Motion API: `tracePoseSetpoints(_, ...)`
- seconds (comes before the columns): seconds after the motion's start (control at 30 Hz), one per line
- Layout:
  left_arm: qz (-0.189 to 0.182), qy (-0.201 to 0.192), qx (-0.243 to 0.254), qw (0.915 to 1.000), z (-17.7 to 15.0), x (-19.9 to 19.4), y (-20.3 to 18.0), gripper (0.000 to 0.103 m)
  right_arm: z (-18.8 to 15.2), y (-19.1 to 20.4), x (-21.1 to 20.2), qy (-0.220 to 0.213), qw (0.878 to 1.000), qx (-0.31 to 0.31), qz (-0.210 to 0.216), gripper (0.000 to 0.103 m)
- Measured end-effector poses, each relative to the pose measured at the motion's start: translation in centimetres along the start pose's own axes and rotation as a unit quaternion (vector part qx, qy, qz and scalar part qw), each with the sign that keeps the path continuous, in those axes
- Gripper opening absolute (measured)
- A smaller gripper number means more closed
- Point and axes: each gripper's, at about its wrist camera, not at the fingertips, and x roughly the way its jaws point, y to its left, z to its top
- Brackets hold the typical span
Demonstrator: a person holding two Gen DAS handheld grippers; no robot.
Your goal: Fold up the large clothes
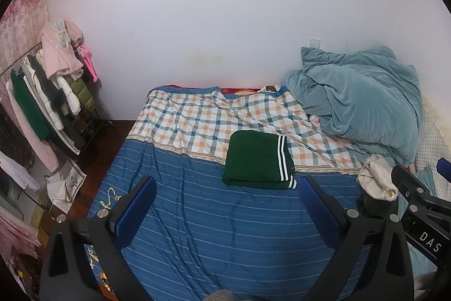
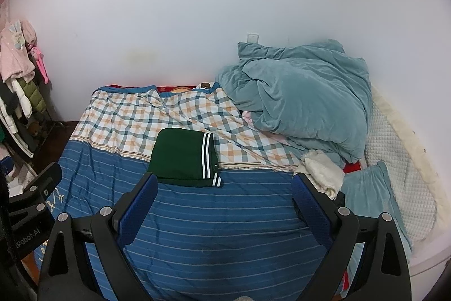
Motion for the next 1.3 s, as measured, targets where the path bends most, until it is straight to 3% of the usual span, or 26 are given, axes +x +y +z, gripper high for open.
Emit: tracePoseSetpoints(1.3,0.005,-0.003,-0.003,1.0,0.4,-0.8,0.4,0.103,-0.6,0.1,-1.1,-0.004,1.0,0.012,0.0,0.097)
